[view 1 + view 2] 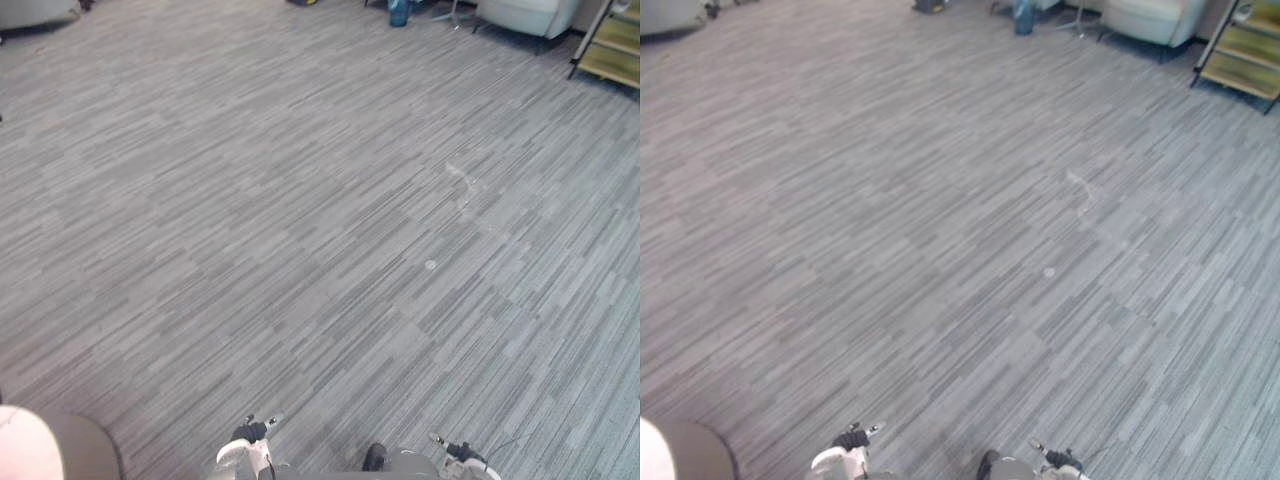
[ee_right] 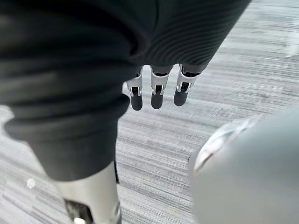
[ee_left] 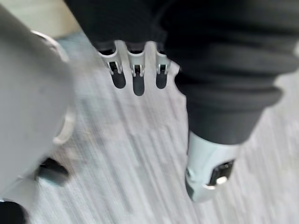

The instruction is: Pick up cushions and gather them together orderly.

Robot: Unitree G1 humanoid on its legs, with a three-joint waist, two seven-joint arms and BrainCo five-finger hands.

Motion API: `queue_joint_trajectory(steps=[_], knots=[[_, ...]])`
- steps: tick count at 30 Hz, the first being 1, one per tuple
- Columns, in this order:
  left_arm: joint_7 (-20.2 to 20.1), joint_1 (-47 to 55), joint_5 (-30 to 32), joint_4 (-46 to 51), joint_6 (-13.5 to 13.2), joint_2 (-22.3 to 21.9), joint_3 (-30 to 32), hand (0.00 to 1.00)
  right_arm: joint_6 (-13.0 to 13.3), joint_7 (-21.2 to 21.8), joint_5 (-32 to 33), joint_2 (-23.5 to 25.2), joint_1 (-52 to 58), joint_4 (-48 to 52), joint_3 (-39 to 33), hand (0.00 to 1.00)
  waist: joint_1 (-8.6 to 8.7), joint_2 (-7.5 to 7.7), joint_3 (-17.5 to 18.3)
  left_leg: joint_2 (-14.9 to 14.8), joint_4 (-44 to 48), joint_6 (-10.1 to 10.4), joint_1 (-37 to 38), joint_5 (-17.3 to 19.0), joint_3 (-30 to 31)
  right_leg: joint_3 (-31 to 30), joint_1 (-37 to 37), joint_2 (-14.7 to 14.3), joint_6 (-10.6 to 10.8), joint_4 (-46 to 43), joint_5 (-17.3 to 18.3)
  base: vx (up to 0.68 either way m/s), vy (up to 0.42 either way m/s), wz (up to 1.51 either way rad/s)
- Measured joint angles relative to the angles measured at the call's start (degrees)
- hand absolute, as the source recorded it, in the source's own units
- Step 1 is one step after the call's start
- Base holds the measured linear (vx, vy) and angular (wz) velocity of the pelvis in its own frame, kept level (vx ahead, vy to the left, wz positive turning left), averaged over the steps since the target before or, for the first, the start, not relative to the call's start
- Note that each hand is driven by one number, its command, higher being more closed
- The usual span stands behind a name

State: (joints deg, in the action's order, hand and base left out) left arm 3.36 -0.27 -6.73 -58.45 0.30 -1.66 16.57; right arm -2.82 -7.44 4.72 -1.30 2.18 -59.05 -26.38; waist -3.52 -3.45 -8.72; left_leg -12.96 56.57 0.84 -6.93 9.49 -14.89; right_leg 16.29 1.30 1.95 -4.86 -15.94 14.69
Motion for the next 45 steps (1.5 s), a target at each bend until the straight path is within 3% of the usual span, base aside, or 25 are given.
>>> queue_joint_trajectory(steps=[3, 6, 7, 9, 11, 13, 14, 16, 17, 19, 21, 22, 23, 26, 27, 28, 30, 33, 36, 38, 39, 41, 43, 44, 45], knots=[[0.1, 0.6, 0.0, 2.5, -0.1, 0.1, -0.2, 0.00, -0.1, -0.3, 0.3, 0.3, -0.1, 0.3, 0.1, 0.00, -0.88, 0.64, -0.1, 2.2, -8.0, 0.7, -6.6, 4.3, 1.4, -5.5, 1.4, 0.0, 0.7, 0.3, 1.3, 0.16, 0.087, -1.00], [0.4, 1.2, 0.0, 3.8, -0.2, -0.4, -0.2, 0.00, -0.3, -0.5, 0.3, 0.8, 0.3, 1.7, -0.1, 0.00, -1.61, 0.56, 0.3, 6.6, -32.9, 2.3, -7.4, 2.3, 7.2, -10.9, 2.2, -0.4, 2.6, 1.3, 2.4, 0.29, 0.218, -1.03], [0.4, 1.4, 0.3, 3.8, -0.1, -0.3, -0.2, 0.00, -0.3, -0.5, 0.3, 1.1, 0.2, 1.8, -0.4, 0.00, -2.40, 1.04, 0.5, 7.3, -35.4, 2.0, -6.7, -2.5, 8.9, -13.6, 2.3, -0.4, 3.6, 1.5, 3.0, 0.39, 0.267, -0.99], [0.5, 1.6, 0.6, 3.8, 0.1, 1.0, -0.1, 0.00, -0.6, -0.6, 0.3, 2.9, 1.0, 2.0, -0.4, 0.00, -2.10, 3.94, 2.6, 9.8, -35.2, 0.6, -5.8, 1.0, 6.8, -16.4, 3.3, 2.2, 5.6, 2.7, 2.9, 0.48, 0.253, -0.75], [0.5, 1.3, 0.6, 3.6, 0.1, 0.9, 0.5, 0.00, -0.6, -0.4, 0.2, 3.3, 1.2, 2.1, -0.3, 0.00, -3.13, 4.98, 2.8, 10.3, -35.7, -0.2, -2.3, 2.9, 2.9, -19.2, 0.8, 3.5, 7.3, -5.9, 3.4, 0.50, 0.233, -0.82], [0.3, 1.3, 0.6, 3.0, 0.2, 0.9, -0.1, 0.00, -0.6, -0.1, -0.1, 3.3, 0.9, 3.7, 0.1, 0.00, -2.74, 4.43, 2.1, 10.9, -37.3, -1.2, 4.1, 5.3, 0.3, -19.8, -7.3, 4.8, 14.3, -27.4, 0.6, 0.34, 0.180, -0.57], [0.3, 1.2, 0.5, 2.5, 0.3, 0.9, -0.9, 0.00, -0.3, 0.1, -0.1, 3.2, 0.9, 4.7, 0.2, 0.00, -1.63, 4.14, 1.4, 11.1, -38.2, -1.5, 7.9, 6.2, 0.2, -18.5, -10.3, 5.4, 15.0, -36.5, 0.0, 0.39, 0.147, -0.05], [0.3, 0.4, 0.5, 1.7, 0.4, 0.7, -2.4, 0.00, -0.1, 0.1, -0.1, 3.1, 1.2, 5.7, 0.7, 0.00, -0.14, 3.88, 1.3, 11.1, -42.2, -1.6, 13.6, 6.8, 0.3, -11.7, -15.2, 7.1, 12.6, -40.5, 1.2, 0.48, 0.093, 0.19], [0.3, 0.3, 0.5, 1.4, 0.4, 0.3, -2.5, 0.00, 0.0, 0.3, -0.1, 3.2, 0.7, 5.8, 0.1, 0.00, 0.10, 3.90, 1.2, 10.5, -46.7, -1.3, 17.6, 6.6, 0.0, -4.1, -18.0, 8.4, 9.4, -33.5, 1.8, 0.41, 0.029, 0.15], [0.3, 0.4, 0.5, 1.3, 0.4, 0.3, -2.5, 0.00, 0.0, 0.3, -0.1, 3.2, 0.2, 5.4, -0.8, 0.00, 0.30, 3.84, 1.2, 10.1, -49.1, -1.2, 19.7, 6.5, -0.2, 0.0, -19.5, 8.5, 8.2, -26.6, 1.3, 0.41, -0.021, 0.01], [0.3, 0.3, 0.5, 0.2, 0.4, 0.7, -3.6, 0.00, 0.0, 0.2, -0.1, 2.8, -0.9, 3.8, -1.9, 0.00, 0.93, 3.68, 1.0, 9.4, -51.9, -1.2, 22.6, 6.6, 0.2, 2.2, -21.1, 6.8, 6.2, -10.5, -5.2, 0.66, -0.139, 0.15], [0.4, 0.2, 0.5, -0.1, 0.4, 1.0, -4.2, 0.00, 0.0, 0.2, 0.3, 2.7, -1.1, 3.1, -2.6, 0.00, 1.19, 3.64, 0.8, 9.4, -52.4, -1.2, 23.4, 6.6, 1.3, 1.9, -21.1, 6.0, 4.6, -6.8, -10.4, 0.62, -0.176, 0.20], [0.4, -0.1, 0.5, -0.9, 0.4, 0.8, -4.1, 0.00, 0.0, 0.1, 0.3, 1.9, -1.3, 2.6, -3.4, 0.00, 1.59, 2.36, 0.4, 8.1, -52.1, -1.2, 24.7, 6.6, 2.8, 2.1, -19.3, 4.3, 2.0, -6.3, -12.1, 0.48, -0.139, -0.13], [0.3, 0.0, 0.5, -0.7, 0.5, -1.0, -2.3, 0.00, 0.0, 0.0, 0.2, 1.1, -3.5, 1.9, -4.4, 0.00, 0.97, -0.23, -0.4, 6.3, -41.1, 4.1, 23.2, 3.3, 6.7, 1.6, -16.9, 2.2, 0.6, -9.2, -6.4, 0.54, -0.199, -0.41], [0.2, 0.1, 0.5, -0.2, 0.5, -1.4, -1.5, 0.00, 0.0, 0.1, 0.2, 1.0, -3.3, 2.2, -3.7, 0.00, 1.17, -0.91, -0.2, 5.3, -29.8, 6.3, 18.7, 1.3, 8.2, 1.3, -14.5, 1.0, 0.5, -8.1, -4.9, 0.54, -0.182, -0.33], [0.2, 0.1, 0.5, 0.8, 0.4, -1.5, -1.1, 0.00, 0.0, 0.0, 0.2, 0.9, -3.4, 2.2, -2.4, 0.00, 1.07, -1.31, -0.8, 3.6, -14.8, 8.1, 12.3, -5.5, 9.6, 0.0, -10.9, 0.0, 0.3, -5.4, -4.1, 0.62, -0.154, -0.42], [0.1, 0.5, 0.5, 2.5, 0.2, -1.5, -0.7, 0.00, 0.0, -0.3, 0.3, 1.1, -3.8, 2.3, -0.1, 0.00, -0.14, -1.36, -1.6, 1.6, 1.0, 5.7, 4.8, -3.1, 8.2, -3.1, -4.2, -2.5, -0.9, -1.0, -3.1, 0.58, -0.047, -0.80], [0.0, 1.3, 0.2, 4.5, -0.2, -0.3, -2.1, 0.00, -0.1, -0.4, 0.3, 1.6, -4.4, 1.6, 1.6, 0.00, -1.68, -0.22, -1.8, 2.9, -0.5, 3.0, -4.8, 2.7, 4.0, -9.3, 3.9, -2.7, -0.6, 5.0, -2.3, 0.42, 0.033, -1.10], [0.1, 2.1, -0.1, 4.8, -0.8, 0.2, -2.8, 0.00, -0.2, -0.4, 0.3, 1.2, -6.1, 0.3, -0.2, 0.00, -3.11, -0.49, -1.5, 7.2, -30.7, 2.9, -7.8, 1.8, 4.2, -16.1, 7.8, -1.1, 1.8, 8.3, -0.4, 0.48, 0.175, -1.19], [0.2, 3.3, -0.4, 4.3, -0.9, 0.9, -4.0, 0.00, -0.4, -0.5, 0.2, 0.0, -5.9, -1.0, 0.1, 0.00, -3.77, -0.44, -0.7, 8.8, -42.2, 3.5, -7.2, -9.7, 6.8, -19.6, 10.6, -0.2, 3.9, 10.4, 1.2, 0.59, 0.293, -0.89], [0.2, 3.0, -0.6, 4.0, -0.9, 2.0, -4.2, 0.00, -0.6, -0.4, 0.2, 0.6, -5.8, -1.2, 0.1, 0.00, -3.59, 1.29, 0.5, 10.7, -41.9, 1.5, -6.8, -8.4, 5.8, -20.4, 11.6, 1.9, 5.1, 11.5, 0.6, 0.67, 0.279, -0.39], [0.2, 2.1, -0.6, 2.9, -0.5, 3.1, -4.5, 0.00, -0.7, -0.3, 0.1, 0.6, -5.4, -1.3, 0.1, 0.00, -3.35, 1.92, 0.6, 10.4, -36.3, -1.5, -7.1, -5.3, 4.1, -21.6, 11.6, 3.0, 6.6, 8.8, -2.5, 0.74, 0.312, -0.30], [0.2, 2.8, -0.7, 2.7, -0.5, 3.0, -4.4, 0.00, -0.5, -0.1, -0.2, 0.8, -4.9, -1.2, 0.2, 0.00, -3.50, 2.42, 0.9, 10.8, -34.2, -3.2, -3.3, -3.3, 3.0, -23.0, 9.0, 2.9, 9.6, -3.8, -4.4, 0.52, 0.221, -0.51], [0.0, 3.3, -0.7, 2.6, -0.4, 3.0, -5.1, 0.00, -0.5, 0.1, -0.2, 0.7, -4.7, -1.0, 0.2, 0.00, -3.29, 1.69, 1.1, 10.8, -37.6, -3.1, 2.1, -1.5, 3.5, -22.5, 4.0, 2.7, 16.2, -16.6, -6.7, 0.49, 0.156, -0.52], [0.0, 3.2, -0.7, 2.5, 0.1, 2.6, -5.7, 0.00, -0.4, 0.3, -0.3, 0.7, -4.7, -0.9, 0.2, 0.00, -2.87, 0.78, 0.8, 10.9, -41.8, -2.3, 7.4, 1.0, 5.2, -19.6, -1.3, 2.9, 17.4, -29.0, -5.4, 0.49, 0.131, -0.37]])
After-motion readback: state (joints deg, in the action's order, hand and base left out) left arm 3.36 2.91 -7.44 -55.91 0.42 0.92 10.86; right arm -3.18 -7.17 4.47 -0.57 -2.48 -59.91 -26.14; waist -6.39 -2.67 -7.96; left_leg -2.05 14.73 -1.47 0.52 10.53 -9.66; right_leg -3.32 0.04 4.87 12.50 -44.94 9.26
